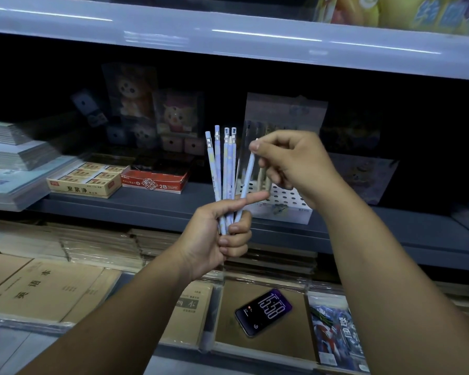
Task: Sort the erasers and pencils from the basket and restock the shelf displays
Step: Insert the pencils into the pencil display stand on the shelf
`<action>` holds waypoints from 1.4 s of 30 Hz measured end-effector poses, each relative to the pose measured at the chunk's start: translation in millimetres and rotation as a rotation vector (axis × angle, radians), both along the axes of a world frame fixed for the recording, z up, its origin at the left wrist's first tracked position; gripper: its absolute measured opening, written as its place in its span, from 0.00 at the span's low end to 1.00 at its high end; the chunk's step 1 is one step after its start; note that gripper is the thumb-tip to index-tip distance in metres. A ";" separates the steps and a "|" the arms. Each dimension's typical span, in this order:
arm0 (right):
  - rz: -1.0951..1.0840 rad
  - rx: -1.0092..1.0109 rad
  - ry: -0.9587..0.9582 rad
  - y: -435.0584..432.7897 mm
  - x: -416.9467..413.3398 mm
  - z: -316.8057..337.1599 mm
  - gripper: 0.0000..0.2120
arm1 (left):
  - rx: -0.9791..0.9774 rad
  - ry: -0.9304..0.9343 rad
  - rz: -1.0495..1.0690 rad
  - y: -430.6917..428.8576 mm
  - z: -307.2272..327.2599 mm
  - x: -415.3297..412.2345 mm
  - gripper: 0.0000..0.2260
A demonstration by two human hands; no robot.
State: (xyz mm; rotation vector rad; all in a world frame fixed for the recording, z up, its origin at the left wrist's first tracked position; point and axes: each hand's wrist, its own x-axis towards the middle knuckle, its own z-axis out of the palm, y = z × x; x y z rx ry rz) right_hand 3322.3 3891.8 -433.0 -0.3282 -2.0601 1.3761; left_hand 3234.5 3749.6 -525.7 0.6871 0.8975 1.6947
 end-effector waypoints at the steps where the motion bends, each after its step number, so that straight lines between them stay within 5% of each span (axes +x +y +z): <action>1: -0.017 -0.046 0.024 0.2 -0.6 0.2 0.07 | 0.009 -0.010 0.013 -0.6 1.1 -1.4 0.19; 10: -0.101 -0.290 0.157 8.4 3.9 4.8 0.07 | 0.065 -0.051 0.456 -12.0 6.0 -28.6 0.05; 19: 0.169 0.104 -0.344 20.1 26.6 9.4 0.08 | 0.130 -0.087 0.693 -20.7 9.7 -36.3 0.10; 29: 0.204 0.177 -0.403 -4.8 -0.7 -11.9 0.04 | 0.122 0.004 0.643 -16.4 11.1 -22.4 0.13; 42: 0.196 -0.155 -0.090 2.9 1.7 -15.3 0.07 | -0.042 0.201 0.479 -4.6 -4.1 -8.0 0.08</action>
